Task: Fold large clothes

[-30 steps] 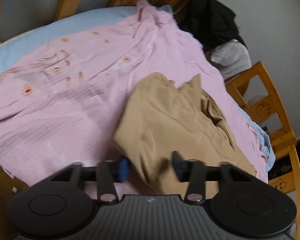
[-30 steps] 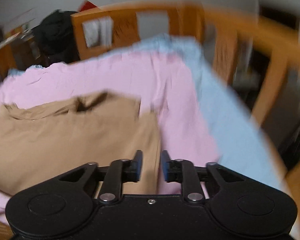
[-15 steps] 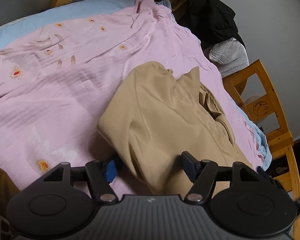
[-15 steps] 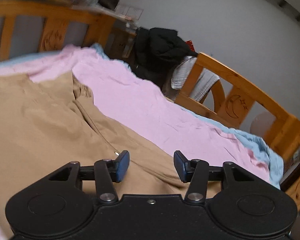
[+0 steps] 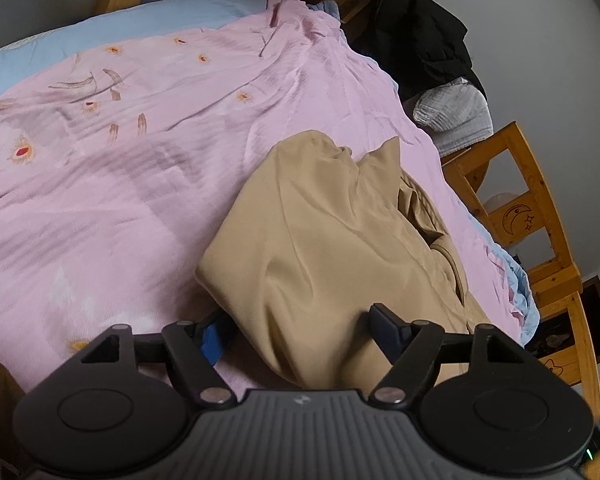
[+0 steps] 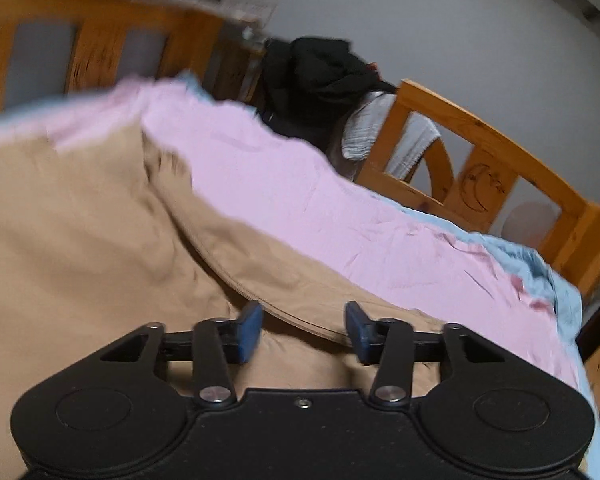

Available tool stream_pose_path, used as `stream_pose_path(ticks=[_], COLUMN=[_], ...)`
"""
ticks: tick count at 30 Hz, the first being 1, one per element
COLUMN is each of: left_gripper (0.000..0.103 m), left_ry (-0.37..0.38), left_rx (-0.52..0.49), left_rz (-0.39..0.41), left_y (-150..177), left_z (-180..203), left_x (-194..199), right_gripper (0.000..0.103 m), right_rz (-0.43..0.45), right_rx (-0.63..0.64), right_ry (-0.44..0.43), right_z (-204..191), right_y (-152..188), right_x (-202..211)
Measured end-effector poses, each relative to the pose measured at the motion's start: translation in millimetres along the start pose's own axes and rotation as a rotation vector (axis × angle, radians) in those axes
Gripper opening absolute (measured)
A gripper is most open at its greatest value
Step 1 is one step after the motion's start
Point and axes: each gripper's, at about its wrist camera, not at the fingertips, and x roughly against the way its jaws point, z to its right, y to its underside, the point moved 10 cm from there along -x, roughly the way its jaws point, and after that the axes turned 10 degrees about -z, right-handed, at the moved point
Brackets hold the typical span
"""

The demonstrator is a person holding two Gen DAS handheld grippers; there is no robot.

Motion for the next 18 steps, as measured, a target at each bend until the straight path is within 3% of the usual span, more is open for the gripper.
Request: stream_pose_path(ticks=[6, 14, 17, 18], left_gripper=[0.079, 0.074, 0.052, 0.04], left_ry=[-0.008, -0.025, -0.03, -0.028], left_rx=[0.006, 0.02, 0.018, 0.023], left_rz=[0.019, 0.048, 0.066, 0.076], left_y=[-2, -4, -7, -8], left_z=[1, 1, 2, 2], left_x=[-2, -3, -1, 1], right_gripper=[0.068, 0.068, 0.068, 0.068], right_rz=[-0.001, -0.019, -0.029, -0.027], right_rx=[-0.027, -0.011, -0.068, -0.073], right_ry=[-0.027, 0.027, 0.0, -0.007], right_z=[-2, -30, -30, -31], right_y=[28, 65, 76, 78], right_x=[60, 52, 41, 39])
